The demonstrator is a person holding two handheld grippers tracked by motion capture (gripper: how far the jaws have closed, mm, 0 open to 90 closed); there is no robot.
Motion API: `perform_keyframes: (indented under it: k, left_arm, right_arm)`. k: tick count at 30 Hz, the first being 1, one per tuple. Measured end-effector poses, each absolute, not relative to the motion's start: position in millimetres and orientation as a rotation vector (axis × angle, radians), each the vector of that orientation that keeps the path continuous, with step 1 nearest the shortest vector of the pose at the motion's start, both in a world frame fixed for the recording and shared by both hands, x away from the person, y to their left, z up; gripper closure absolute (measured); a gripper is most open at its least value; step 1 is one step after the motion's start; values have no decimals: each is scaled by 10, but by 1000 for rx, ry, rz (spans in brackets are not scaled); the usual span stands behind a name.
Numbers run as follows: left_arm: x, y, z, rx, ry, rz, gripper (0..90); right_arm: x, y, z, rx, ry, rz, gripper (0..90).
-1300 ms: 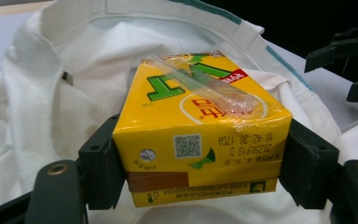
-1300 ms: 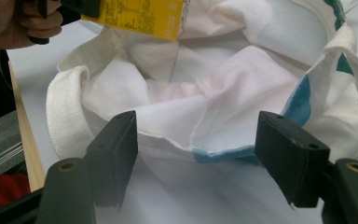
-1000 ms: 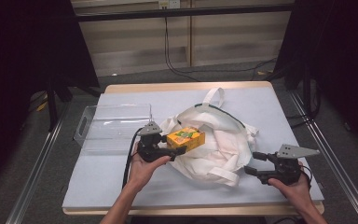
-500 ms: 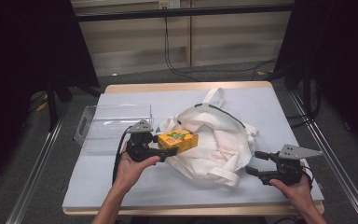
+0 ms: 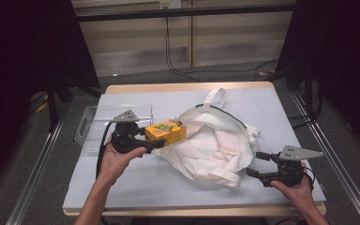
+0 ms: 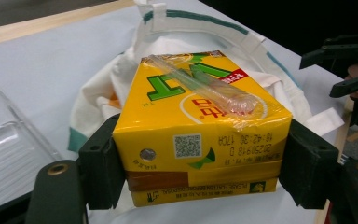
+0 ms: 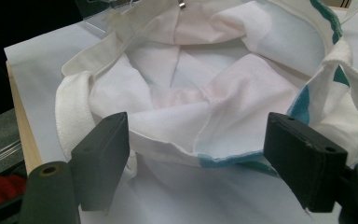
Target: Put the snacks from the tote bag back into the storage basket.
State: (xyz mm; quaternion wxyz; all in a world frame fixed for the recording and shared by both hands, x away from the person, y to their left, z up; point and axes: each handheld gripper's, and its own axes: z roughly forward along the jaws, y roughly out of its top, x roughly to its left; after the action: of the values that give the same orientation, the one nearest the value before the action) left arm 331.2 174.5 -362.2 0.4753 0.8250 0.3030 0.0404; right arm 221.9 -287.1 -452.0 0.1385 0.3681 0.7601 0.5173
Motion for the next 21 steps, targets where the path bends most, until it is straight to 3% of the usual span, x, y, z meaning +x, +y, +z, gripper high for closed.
perform_keyframes:
  k: [21]
  left_arm:
    - [3607, 2120, -3480, 2071, 879, 161, 268]
  right_arm:
    - [2220, -2865, -4527, 1067, 2206, 1480, 226]
